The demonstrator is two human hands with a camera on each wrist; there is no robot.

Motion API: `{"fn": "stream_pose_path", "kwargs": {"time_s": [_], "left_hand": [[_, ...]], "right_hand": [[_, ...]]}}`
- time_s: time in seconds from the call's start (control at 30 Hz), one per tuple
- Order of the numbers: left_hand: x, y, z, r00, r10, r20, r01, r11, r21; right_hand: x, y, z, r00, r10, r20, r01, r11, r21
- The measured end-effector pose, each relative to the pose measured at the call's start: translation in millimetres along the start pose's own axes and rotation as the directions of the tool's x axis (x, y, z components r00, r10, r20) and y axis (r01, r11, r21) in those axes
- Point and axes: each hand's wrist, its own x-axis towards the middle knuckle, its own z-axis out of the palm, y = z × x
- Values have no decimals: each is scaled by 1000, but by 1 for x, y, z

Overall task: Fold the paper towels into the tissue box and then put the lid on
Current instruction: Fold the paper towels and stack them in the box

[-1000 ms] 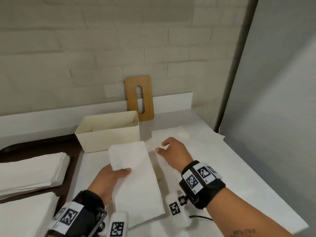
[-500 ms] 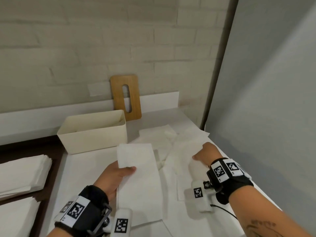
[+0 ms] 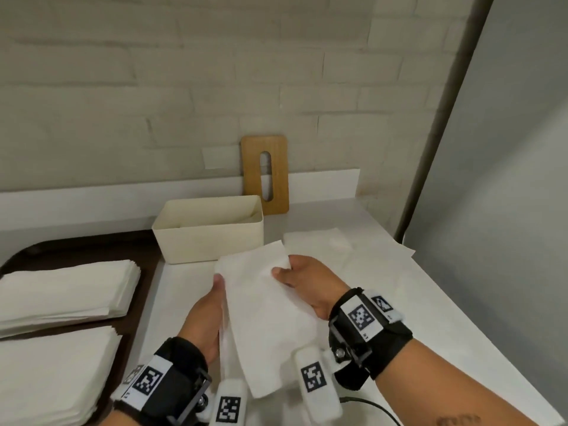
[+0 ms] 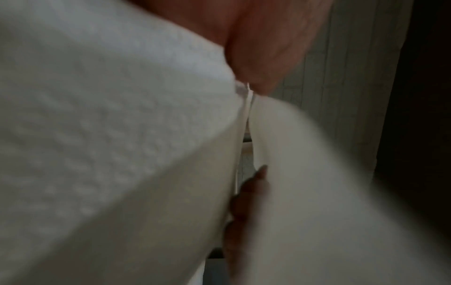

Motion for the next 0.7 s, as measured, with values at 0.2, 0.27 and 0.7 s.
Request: {"fn": "stream_pose_path", "kwargs": {"time_s": [0.2, 0.27, 0.7], "left_hand": [[-7, -6, -11, 999, 42, 30, -43, 998, 47], [-9, -6, -15, 998, 68, 1, -68, 993, 92], [-5, -18, -26, 999, 48, -8, -47, 989, 138]], "right_hand": [[2, 16, 22, 991, -103, -82, 53, 882, -468], [-4, 19, 10, 984, -153, -90, 67, 790, -610], [-26, 41, -52, 991, 131, -41, -104, 525, -845]]}}
